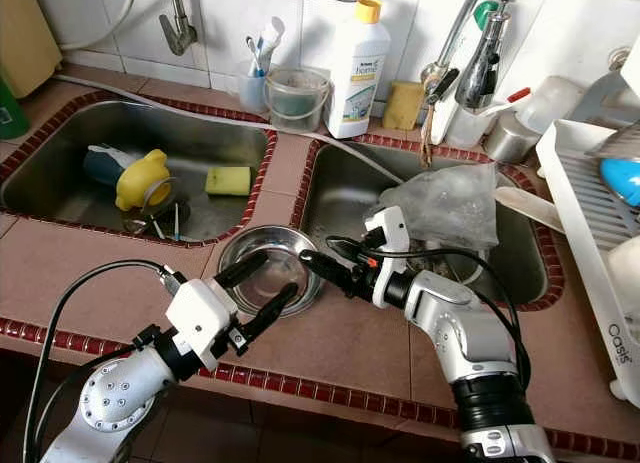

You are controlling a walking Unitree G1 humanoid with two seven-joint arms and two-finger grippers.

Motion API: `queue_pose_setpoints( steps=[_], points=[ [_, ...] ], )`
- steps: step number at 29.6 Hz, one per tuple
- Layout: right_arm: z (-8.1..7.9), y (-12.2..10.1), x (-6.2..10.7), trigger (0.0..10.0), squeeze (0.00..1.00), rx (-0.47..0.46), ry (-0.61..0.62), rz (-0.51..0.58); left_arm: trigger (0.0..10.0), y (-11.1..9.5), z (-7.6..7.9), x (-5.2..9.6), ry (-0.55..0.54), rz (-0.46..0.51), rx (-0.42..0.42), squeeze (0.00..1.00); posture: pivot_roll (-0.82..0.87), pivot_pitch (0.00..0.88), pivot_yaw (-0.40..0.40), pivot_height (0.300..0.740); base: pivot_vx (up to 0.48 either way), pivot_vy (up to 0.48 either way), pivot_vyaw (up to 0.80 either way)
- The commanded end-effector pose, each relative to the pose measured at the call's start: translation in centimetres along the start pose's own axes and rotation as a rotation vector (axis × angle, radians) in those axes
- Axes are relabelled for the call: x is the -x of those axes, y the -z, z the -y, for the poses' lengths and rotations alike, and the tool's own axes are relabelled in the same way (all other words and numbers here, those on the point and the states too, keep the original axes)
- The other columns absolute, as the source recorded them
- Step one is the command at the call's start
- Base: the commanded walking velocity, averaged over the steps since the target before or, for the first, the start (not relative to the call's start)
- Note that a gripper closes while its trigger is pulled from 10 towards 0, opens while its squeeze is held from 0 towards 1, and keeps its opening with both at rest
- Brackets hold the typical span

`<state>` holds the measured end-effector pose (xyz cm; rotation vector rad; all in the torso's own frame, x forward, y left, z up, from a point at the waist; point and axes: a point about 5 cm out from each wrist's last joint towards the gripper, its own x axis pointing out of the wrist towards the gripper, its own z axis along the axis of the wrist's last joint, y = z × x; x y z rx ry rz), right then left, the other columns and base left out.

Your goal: Kitchen organization

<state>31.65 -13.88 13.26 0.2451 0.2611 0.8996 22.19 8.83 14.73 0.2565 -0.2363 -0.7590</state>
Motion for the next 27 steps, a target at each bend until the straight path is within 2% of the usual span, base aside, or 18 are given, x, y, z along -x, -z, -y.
queue_pose_setpoints(
  steps=[1, 3, 4, 5, 6, 9, 19, 27],
  points=[
    [0.3, 0.0, 0.4, 10.0, 1.0, 0.007, 0.008, -0.019, 10.0, 0.0, 0.4, 0.0, 0.022, 0.0, -0.008, 0.0, -0.03, 0.119, -0.101, 0.74, 0.0, 0.0, 0.0],
    [0.4, 0.1, 0.4, 10.0, 1.0, -0.006, 0.015, -0.033, 10.0, 0.0, 0.4, 0.0, 0.024, -0.001, -0.009, 0.0, -0.03, 0.12, -0.102, 0.74, 0.0, 0.0, 0.0],
    [0.4, 0.1, 0.5, 10.0, 0.91, -0.013, 0.011, -0.037, 10.0, 0.0, 0.4, 0.0, 0.024, -0.001, -0.009, 0.0, -0.03, 0.122, -0.102, 0.74, 0.0, 0.0, 0.0],
    [0.4, 0.1, 0.5, 10.0, 0.3, -0.02, 0.008, -0.042, 10.0, 0.0, 0.4, 0.0, 0.025, 0.0, -0.009, 0.0, -0.03, 0.123, -0.102, 0.74, 0.0, 0.0, 0.0],
    [0.4, 0.1, 0.5, 10.0, 0.0, -0.03, 0.002, -0.048, 10.0, 0.0, 0.4, 0.0, 0.024, -0.001, -0.01, 0.0, -0.03, 0.123, -0.102, 0.74, 0.0, 0.0, 0.0],
    [0.3, 0.0, 0.5, 10.0, 0.0, -0.074, -0.02, -0.058, 10.0, 0.0, 0.4, 0.0, 0.024, 0.0, -0.009, 0.0, -0.03, 0.126, -0.101, 0.74, 0.0, 0.0, 0.0],
    [0.9, -0.4, 0.5, 10.0, 0.0, -0.08, -0.054, -0.1, 10.0, 0.0, 0.4, -0.1, 0.022, 0.002, -0.008, 0.0, -0.03, 0.13, -0.102, 0.74, 0.0, 0.0, 0.0],
    [2.9, -0.9, -0.1, 10.0, 0.0, -0.087, -0.015, -0.134, 10.0, -0.2, 0.6, -0.1, 0.024, 0.004, -0.006, 0.0, -0.03, 0.144, -0.107, 0.74, 0.0, 0.0, 0.0]
  ],
)
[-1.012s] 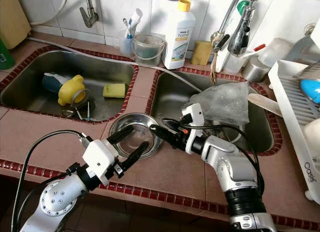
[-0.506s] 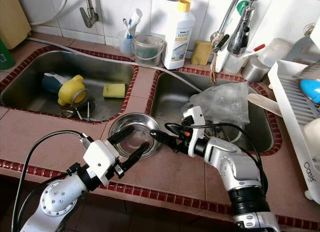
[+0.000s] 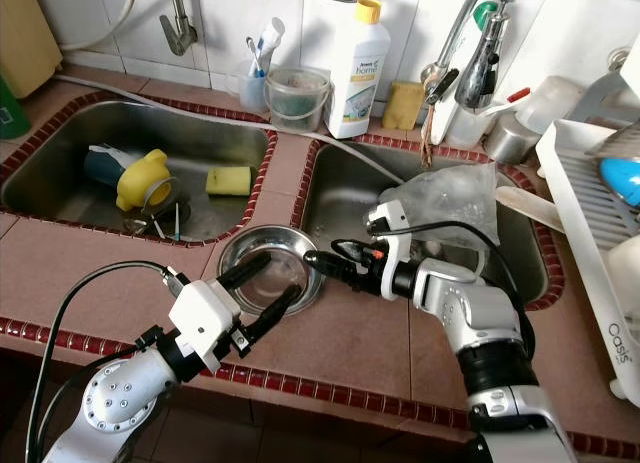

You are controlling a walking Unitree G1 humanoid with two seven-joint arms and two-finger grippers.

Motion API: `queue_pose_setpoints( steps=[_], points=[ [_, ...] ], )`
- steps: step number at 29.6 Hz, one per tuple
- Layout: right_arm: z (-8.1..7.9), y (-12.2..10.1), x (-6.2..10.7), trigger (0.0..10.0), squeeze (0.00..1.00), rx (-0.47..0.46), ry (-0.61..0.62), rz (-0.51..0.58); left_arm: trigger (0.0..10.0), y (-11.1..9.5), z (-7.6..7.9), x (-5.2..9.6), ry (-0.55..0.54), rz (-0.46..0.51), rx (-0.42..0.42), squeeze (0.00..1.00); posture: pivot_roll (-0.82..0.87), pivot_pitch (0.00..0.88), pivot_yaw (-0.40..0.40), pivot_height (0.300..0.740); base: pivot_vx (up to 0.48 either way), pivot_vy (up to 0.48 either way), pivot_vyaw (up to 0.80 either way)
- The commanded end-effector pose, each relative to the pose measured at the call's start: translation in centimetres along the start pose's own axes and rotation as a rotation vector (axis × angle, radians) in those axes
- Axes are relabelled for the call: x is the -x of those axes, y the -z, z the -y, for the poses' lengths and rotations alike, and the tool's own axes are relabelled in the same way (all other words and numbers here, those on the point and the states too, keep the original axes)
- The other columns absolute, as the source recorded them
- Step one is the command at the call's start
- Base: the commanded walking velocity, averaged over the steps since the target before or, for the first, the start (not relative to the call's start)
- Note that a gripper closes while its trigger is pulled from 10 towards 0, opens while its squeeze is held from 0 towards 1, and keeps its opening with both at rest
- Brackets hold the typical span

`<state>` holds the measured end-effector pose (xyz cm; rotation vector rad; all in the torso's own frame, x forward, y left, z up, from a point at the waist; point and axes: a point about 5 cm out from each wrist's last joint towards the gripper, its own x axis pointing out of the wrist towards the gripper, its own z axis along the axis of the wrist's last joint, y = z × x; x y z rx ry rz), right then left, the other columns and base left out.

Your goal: Kitchen organization

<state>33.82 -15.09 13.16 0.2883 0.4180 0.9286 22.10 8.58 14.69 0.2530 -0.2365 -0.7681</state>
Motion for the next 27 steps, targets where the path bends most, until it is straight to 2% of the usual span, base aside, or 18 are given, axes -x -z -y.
queue_pose_setpoints(
  steps=[1, 12, 21, 27],
  points=[
    [0.5, -0.2, 0.3, 10.0, 0.0, 0.013, 0.012, -0.014, 10.0, -0.1, 0.3, 0.0, 0.015, 0.001, -0.01, 0.0, -0.03, 0.144, -0.107, 0.74, 0.0, 0.0, 0.0],
    [1.2, 0.0, -0.8, 10.0, 0.0, 0.044, 0.004, -0.057, 10.0, -0.4, 0.4, -0.1, 0.0, 0.005, -0.011, 0.0, -0.01, 0.153, -0.12, 0.74, 0.0, 0.0, 0.0],
    [-0.2, -1.4, -2.1, 10.0, 0.0, 0.069, -0.121, 0.036, 10.0, -0.5, 0.4, -0.1, -0.011, 0.006, -0.009, 0.0, -0.01, 0.157, -0.121, 0.74, 0.0, 0.0, 0.0],
    [-0.2, -1.6, -2.2, 10.0, 0.0, 0.074, -0.122, 0.045, 10.0, -0.5, 0.5, -0.1, -0.01, 0.006, -0.01, 0.0, -0.01, 0.156, -0.115, 0.74, 0.0, 0.0, 0.0]
  ],
)
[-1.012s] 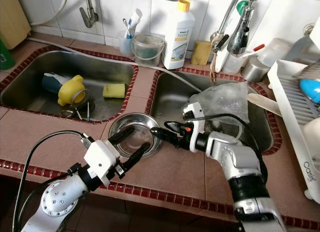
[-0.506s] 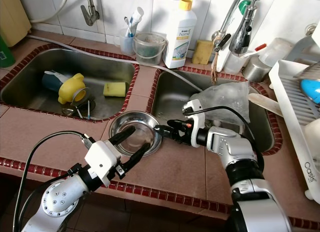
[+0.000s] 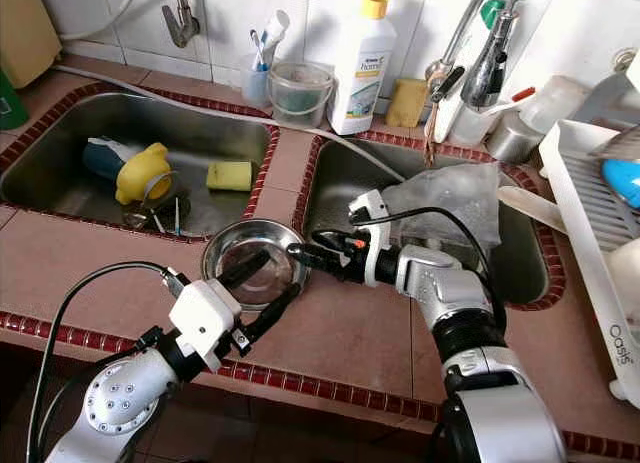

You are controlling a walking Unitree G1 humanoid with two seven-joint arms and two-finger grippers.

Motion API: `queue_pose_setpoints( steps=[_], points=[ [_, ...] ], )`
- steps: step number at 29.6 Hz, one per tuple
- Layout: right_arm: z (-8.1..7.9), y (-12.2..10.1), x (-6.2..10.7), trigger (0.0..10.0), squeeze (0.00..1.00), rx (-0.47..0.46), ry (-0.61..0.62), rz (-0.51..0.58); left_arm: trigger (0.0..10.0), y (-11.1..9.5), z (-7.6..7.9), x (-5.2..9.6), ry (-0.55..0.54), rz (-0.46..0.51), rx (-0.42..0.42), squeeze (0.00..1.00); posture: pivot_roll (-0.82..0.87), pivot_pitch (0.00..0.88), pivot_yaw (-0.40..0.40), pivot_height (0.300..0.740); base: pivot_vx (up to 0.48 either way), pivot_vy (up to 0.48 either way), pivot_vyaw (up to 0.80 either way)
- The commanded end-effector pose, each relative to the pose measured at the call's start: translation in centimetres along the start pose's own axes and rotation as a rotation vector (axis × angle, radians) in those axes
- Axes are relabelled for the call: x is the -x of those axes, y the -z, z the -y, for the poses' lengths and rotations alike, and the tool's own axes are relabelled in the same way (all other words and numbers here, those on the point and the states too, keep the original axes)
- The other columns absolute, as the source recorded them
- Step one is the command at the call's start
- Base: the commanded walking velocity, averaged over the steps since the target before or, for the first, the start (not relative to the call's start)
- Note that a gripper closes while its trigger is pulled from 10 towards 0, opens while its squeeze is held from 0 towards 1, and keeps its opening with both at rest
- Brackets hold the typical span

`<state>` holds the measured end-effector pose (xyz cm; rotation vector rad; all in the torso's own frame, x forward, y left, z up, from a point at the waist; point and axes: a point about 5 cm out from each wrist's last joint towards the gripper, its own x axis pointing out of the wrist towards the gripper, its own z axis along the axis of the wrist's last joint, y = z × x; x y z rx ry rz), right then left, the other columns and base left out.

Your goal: Kitchen organization

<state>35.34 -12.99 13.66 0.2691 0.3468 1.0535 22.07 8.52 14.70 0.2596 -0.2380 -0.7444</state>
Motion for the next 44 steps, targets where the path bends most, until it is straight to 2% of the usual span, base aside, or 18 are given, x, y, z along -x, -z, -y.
queue_pose_setpoints(
  steps=[1, 8, 13, 14, 15, 16, 17, 21, 23, 24, 26, 27, 28, 29, 33, 36, 38, 44],
  points=[
    [0.2, -0.8, 0.3, 10.0, 0.0, -0.001, 0.001, 0.027, 10.0, -0.5, 0.4, -0.1, 0.014, 0.012, 0.0, 0.0, -0.01, 0.156, -0.115, 0.74, 0.0, 0.0, 0.0],
    [0.3, -1.4, 0.1, 10.0, 0.0, -0.03, 0.019, 0.035, 10.0, -0.5, 0.4, -0.2, 0.019, 0.014, -0.001, 0.0, -0.01, 0.154, -0.11, 0.74, 0.0, 0.0, 0.0],
    [-0.2, -1.9, -0.5, 10.0, 0.0, -0.016, 0.006, 0.044, 10.0, -0.5, 0.4, -0.3, 0.02, 0.016, 0.001, 0.0, -0.01, 0.151, -0.11, 0.74, 0.0, 0.0, 0.0],
    [-0.3, -1.8, -0.7, 8.0, 0.0, -0.018, 0.007, 0.043, 10.0, -0.5, 0.4, -0.3, 0.019, 0.016, 0.0, 0.0, -0.01, 0.15, -0.112, 0.74, 0.0, 0.0, 0.0],
    [-0.3, -1.8, -0.7, 8.0, 0.0, -0.018, 0.007, 0.043, 10.0, -0.5, 0.4, -0.3, 0.019, 0.016, 0.0, 0.0, -0.01, 0.15, -0.112, 0.74, 0.0, 0.0, 0.0],
    [-0.4, -1.8, -0.8, 5.3, 0.0, -0.019, 0.007, 0.042, 10.0, -0.5, 0.4, -0.3, 0.019, 0.016, -0.001, 0.0, -0.01, 0.15, -0.112, 0.74, 0.0, 0.0, 0.0],
    [-0.4, -1.5, -0.9, 3.5, 0.0, -0.017, 0.014, 0.03, 10.0, -0.5, 0.4, -0.3, 0.017, 0.017, -0.001, 0.0, -0.01, 0.151, -0.113, 0.74, 0.0, 0.0, 0.0],
    [-0.4, -0.6, -0.9, 4.2, 0.0, -0.025, 0.045, -0.019, 10.0, -0.6, 0.5, -0.4, 0.014, 0.02, 0.002, 0.0, -0.01, 0.152, -0.114, 0.74, 0.0, 0.0, 0.0],
    [-0.3, 0.1, -0.8, 4.9, 0.0, -0.029, 0.053, -0.055, 10.0, -0.6, 0.5, -0.4, 0.017, 0.022, 0.004, 0.0, -0.01, 0.154, -0.114, 0.74, 0.0, 0.0, 0.0],
    [-0.3, 0.1, -0.8, 4.9, 0.0, -0.029, 0.053, -0.055, 10.0, -0.6, 0.5, -0.4, 0.017, 0.022, 0.004, 0.0, -0.01, 0.154, -0.114, 0.74, 0.0, 0.0, 0.0],
    [-0.2, 0.3, -0.7, 4.4, 0.0, -0.028, 0.06, -0.068, 10.0, -0.6, 0.5, -0.5, 0.017, 0.023, 0.004, 0.0, -0.01, 0.154, -0.114, 0.74, 0.0, 0.0, 0.0],
    [-0.2, 0.3, -0.7, 4.4, 0.0, -0.032, 0.061, -0.072, 10.0, -0.6, 0.5, -0.5, 0.017, 0.024, 0.004, 0.0, -0.01, 0.154, -0.114, 0.74, 0.0, 0.0, 0.0],
    [-0.3, 0.6, -0.6, 3.1, 0.0, -0.03, 0.06, -0.085, 10.0, -0.6, 0.5, -0.5, 0.016, 0.025, 0.004, 0.0, -0.02, 0.154, -0.113, 0.74, 0.0, 0.0, 0.0],
    [-0.3, 0.9, -0.4, 3.4, 0.0, -0.031, 0.057, -0.096, 10.0, -0.6, 0.5, -0.6, 0.015, 0.026, 0.005, 0.0, -0.02, 0.154, -0.113, 0.74, 0.0, 0.0, 0.0],
    [-0.4, 1.0, -0.2, 3.3, 0.0, -0.033, 0.057, -0.107, 10.0, -0.7, 0.5, -0.6, 0.016, 0.027, 0.005, 0.0, -0.02, 0.153, -0.113, 0.74, 0.0, 0.0, 0.0],
    [-0.3, 1.2, 0.0, 3.0, 0.0, -0.028, 0.061, -0.115, 10.0, -0.7, 0.5, -0.6, 0.018, 0.029, 0.006, 0.0, -0.02, 0.153, -0.113, 0.74, 0.0, 0.0, 0.0],
    [-0.2, 1.2, 0.1, 2.2, 0.0, -0.024, 0.066, -0.116, 10.0, -0.7, 0.5, -0.7, 0.018, 0.029, 0.007, 0.0, -0.02, 0.153, -0.113, 0.74, 0.0, 0.0, 0.0],
    [-0.1, 0.9, 0.4, 2.2, 0.0, -0.025, 0.076, -0.111, 10.0, -0.7, 0.6, -0.8, 0.018, 0.032, 0.008, 0.0, -0.03, 0.154, -0.114, 0.74, 0.0, 0.0, 0.0]
  ],
)
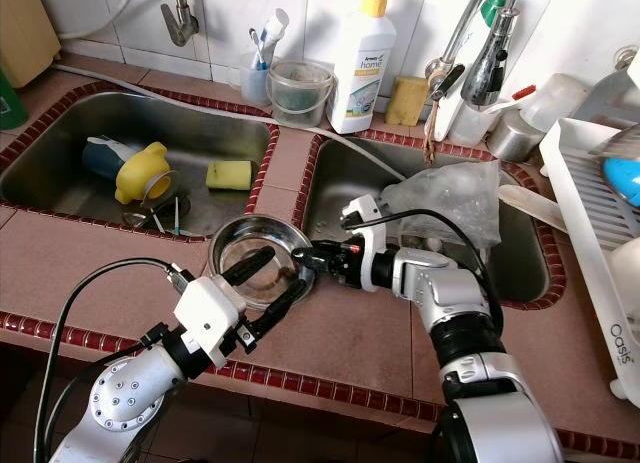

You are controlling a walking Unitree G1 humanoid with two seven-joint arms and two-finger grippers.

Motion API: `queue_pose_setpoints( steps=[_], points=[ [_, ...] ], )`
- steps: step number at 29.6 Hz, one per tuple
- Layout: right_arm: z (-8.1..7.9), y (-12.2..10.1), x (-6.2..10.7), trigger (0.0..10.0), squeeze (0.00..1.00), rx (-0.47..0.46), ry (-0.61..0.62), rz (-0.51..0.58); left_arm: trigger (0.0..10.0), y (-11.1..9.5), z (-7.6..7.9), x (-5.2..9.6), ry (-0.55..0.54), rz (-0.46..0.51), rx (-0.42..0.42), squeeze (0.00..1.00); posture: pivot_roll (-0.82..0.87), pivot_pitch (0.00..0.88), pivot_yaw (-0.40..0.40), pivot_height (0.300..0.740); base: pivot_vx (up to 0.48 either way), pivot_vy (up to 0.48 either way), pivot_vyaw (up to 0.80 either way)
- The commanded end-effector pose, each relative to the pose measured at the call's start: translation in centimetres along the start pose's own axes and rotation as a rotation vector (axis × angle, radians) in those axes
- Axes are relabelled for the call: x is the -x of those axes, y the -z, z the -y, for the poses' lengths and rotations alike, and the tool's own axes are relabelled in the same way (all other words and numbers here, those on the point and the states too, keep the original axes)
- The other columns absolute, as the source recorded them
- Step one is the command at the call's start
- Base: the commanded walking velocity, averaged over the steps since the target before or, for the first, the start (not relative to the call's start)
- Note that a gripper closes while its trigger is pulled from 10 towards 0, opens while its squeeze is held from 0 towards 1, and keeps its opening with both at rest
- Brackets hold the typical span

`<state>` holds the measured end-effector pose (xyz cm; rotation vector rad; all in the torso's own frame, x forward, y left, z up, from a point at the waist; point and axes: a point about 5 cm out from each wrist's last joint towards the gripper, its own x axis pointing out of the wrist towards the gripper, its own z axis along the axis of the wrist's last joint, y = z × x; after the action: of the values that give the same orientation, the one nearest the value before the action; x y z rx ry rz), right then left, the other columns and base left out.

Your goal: Kitchen organization

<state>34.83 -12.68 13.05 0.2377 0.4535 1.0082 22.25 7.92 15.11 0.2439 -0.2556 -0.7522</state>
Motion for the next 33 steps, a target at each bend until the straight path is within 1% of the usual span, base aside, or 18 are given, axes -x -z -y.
queue_pose_setpoints(
  steps=[1, 4, 5, 7, 8, 10, 11, 12, 22, 28, 29, 30, 32, 33],
  points=[
    [0.3, 0.1, 0.6, 1.9, 0.0, 0.007, 0.022, -0.016, 10.0, -0.2, 0.4, -0.2, 0.014, 0.01, 0.0, 0.0, -0.02, 0.154, -0.114, 0.74, 0.0, 0.0, 0.0],
    [0.4, 0.0, 0.6, 1.6, 0.0, 0.01, 0.024, -0.012, 10.0, -0.2, 0.4, -0.2, 0.015, 0.01, 0.001, 0.0, -0.02, 0.153, -0.114, 0.74, 0.0, 0.0, 0.0],
    [0.4, 0.0, 0.7, 1.7, 0.0, 0.007, 0.025, -0.012, 10.0, -0.2, 0.4, -0.2, 0.015, 0.01, 0.001, 0.0, -0.02, 0.152, -0.115, 0.74, 0.0, 0.0, 0.0],
    [0.4, 0.0, 0.7, 1.1, 0.0, 0.008, 0.03, -0.01, 10.0, -0.3, 0.4, -0.2, 0.014, 0.01, 0.001, 0.0, -0.02, 0.151, -0.115, 0.74, 0.0, 0.0, 0.0],
    [0.4, 0.0, 0.7, 1.1, 0.0, 0.009, 0.031, -0.01, 10.0, -0.3, 0.4, -0.2, 0.014, 0.01, 0.001, 0.0, -0.02, 0.151, -0.115, 0.74, 0.0, 0.0, 0.0],
    [0.4, 0.0, 0.7, 0.6, 0.0, 0.007, 0.031, -0.01, 10.0, -0.3, 0.4, -0.1, 0.015, 0.011, 0.0, 0.0, -0.02, 0.149, -0.115, 0.74, 0.0, 0.0, 0.0],
    [0.4, 0.0, 0.7, 0.6, 0.0, 0.008, 0.031, -0.009, 10.0, -0.3, 0.3, -0.1, 0.015, 0.011, -0.001, 0.0, -0.02, 0.15, -0.114, 0.74, 0.0, 0.0, 0.0],
    [0.5, 0.0, 0.7, 0.0, 0.0, 0.007, 0.032, -0.008, 10.0, -0.3, 0.3, -0.1, 0.016, 0.011, -0.002, 0.0, -0.02, 0.149, -0.113, 0.74, 0.0, 0.0, 0.0],
    [0.7, -0.4, 0.8, 0.0, 0.0, 0.014, 0.045, 0.002, 10.0, -0.3, 0.3, -0.1, 0.02, 0.012, -0.007, 0.0, -0.02, 0.142, -0.113, 0.74, 0.0, 0.0, 0.0],
    [0.8, -1.0, 1.0, 0.0, 0.0, 0.031, 0.058, 0.036, 10.0, -0.2, 0.2, -0.2, 0.02, 0.013, -0.009, 0.0, -0.02, 0.132, -0.115, 0.74, 0.0, 0.0, 0.0],
    [1.0, -1.8, 1.1, 0.0, 0.0, 0.037, 0.083, 0.085, 10.0, -0.3, 0.1, -0.2, 0.018, 0.015, -0.011, 0.0, -0.02, 0.127, -0.114, 0.74, 0.0, 0.0, 0.0],
    [1.1, -2.1, 1.2, 0.0, 0.0, 0.039, 0.093, 0.108, 10.0, -0.3, 0.0, -0.3, 0.013, 0.017, -0.009, 0.0, -0.02, 0.125, -0.112, 0.74, 0.0, 0.0, 0.0],
    [1.3, -3.2, 1.5, 0.0, 0.0, 0.055, 0.134, 0.199, 10.0, -0.5, -0.8, -0.6, -0.029, 0.033, 0.018, 0.0, -0.02, 0.122, -0.111, 0.74, 0.0, 0.0, 0.0],
    [1.3, -3.2, 1.5, 0.0, 0.0, 0.055, 0.134, 0.199, 10.0, -0.5, -0.8, -0.6, -0.029, 0.033, 0.018, 0.0, -0.02, 0.122, -0.111, 0.74, 0.0, 0.0, 0.0]
  ],
)
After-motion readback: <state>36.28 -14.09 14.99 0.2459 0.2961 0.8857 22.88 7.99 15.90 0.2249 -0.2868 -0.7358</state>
